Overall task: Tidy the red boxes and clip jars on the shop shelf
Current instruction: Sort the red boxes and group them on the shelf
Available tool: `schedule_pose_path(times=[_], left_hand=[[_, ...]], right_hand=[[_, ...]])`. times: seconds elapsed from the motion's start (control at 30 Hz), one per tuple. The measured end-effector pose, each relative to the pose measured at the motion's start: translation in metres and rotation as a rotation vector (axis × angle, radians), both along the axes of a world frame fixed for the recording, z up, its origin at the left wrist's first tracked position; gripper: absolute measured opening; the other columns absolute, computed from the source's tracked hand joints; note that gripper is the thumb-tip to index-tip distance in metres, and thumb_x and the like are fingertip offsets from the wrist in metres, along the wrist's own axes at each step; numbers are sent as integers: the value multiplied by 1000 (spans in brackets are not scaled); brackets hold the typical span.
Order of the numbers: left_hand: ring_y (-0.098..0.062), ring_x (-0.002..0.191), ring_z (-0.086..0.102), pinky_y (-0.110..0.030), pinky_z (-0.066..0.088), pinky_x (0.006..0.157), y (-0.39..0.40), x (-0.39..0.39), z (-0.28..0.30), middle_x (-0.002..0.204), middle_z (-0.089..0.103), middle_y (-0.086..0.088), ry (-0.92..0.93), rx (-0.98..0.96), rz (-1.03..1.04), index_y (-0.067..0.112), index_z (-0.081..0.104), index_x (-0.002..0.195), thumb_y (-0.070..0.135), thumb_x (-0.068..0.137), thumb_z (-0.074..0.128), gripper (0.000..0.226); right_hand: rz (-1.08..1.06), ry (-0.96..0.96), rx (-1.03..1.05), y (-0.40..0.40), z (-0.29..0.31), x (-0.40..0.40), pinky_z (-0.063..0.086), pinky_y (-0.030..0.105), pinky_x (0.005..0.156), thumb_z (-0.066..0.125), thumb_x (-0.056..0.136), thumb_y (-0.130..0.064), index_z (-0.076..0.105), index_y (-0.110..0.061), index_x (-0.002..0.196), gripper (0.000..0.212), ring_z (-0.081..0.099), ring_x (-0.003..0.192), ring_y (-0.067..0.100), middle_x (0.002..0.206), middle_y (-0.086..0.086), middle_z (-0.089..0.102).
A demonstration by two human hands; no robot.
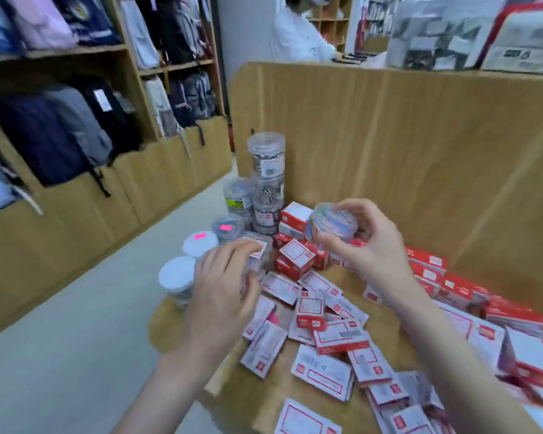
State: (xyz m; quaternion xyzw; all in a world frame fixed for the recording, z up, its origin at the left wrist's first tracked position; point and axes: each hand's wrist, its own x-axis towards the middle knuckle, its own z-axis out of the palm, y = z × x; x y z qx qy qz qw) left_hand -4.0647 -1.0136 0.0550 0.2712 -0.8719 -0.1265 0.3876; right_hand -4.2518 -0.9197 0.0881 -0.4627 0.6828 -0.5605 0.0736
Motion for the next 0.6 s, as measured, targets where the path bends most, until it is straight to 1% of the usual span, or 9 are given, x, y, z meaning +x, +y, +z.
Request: schedule_pose_path(times=[0.1,0.17,0.2,0.27,0.4,0.43,0.53,0.6], left_hand=[[-21,100,52,-29,34,86,-19,31,-5,110,60,-2,-24,10,99,13,59,110,23,78,41,39],[-26,101,53,-31,34,87,-33,48,-14,113,58,-3,-69,39,145,13,58,111,26,77,41,40],[-27,100,54,-32,34,87,-39,55,-18,114,58,-3,-86,50,159,14,58,110,28,77,40,40],[-27,100,53,-32,35,87,-47,64,-25,115,59,-3,-107,59,171,15,59,110,31,78,39,41],[-27,99,50,-40,42,84,-59,66,-31,120,59,-4,-137,54,158,21,54,113,32,78,39,40],[-26,100,49,-41,42,84,-62,66,-31,121,58,-4,-147,53,152,21,55,114,32,77,39,41],[-20,108,40,-39,37,88,-70,66,-34,127,57,-5,-183,48,131,15,59,117,32,78,37,48],[-18,112,36,-39,34,88,-74,65,-35,129,56,-5,-195,42,117,14,59,118,32,78,36,49]], right_hand=[[105,18,23,-32,0,26,46,21,70,83,63,-25,52,-30,90,42,59,77,4,88,-15,62],[146,59,51,-52,-2,40,42,16,63,82,64,-26,54,-27,90,39,53,70,0,85,-14,61],[153,73,60,-63,-3,45,41,17,62,81,64,-25,54,-24,90,37,52,69,1,85,-12,61],[145,86,64,-84,-4,52,41,21,66,80,66,-24,55,-20,91,36,51,73,7,88,-5,61],[102,192,96,-122,-9,63,32,23,70,76,71,-24,54,-16,97,35,51,95,16,104,2,59],[97,228,115,-130,-11,65,30,22,71,75,73,-24,54,-14,99,36,50,98,18,106,4,57],[73,325,163,-150,-16,70,26,20,75,71,77,-25,52,-13,106,37,46,104,20,108,4,53],[72,376,187,-159,-21,70,27,21,75,68,79,-24,50,-11,107,36,44,104,21,108,4,50]])
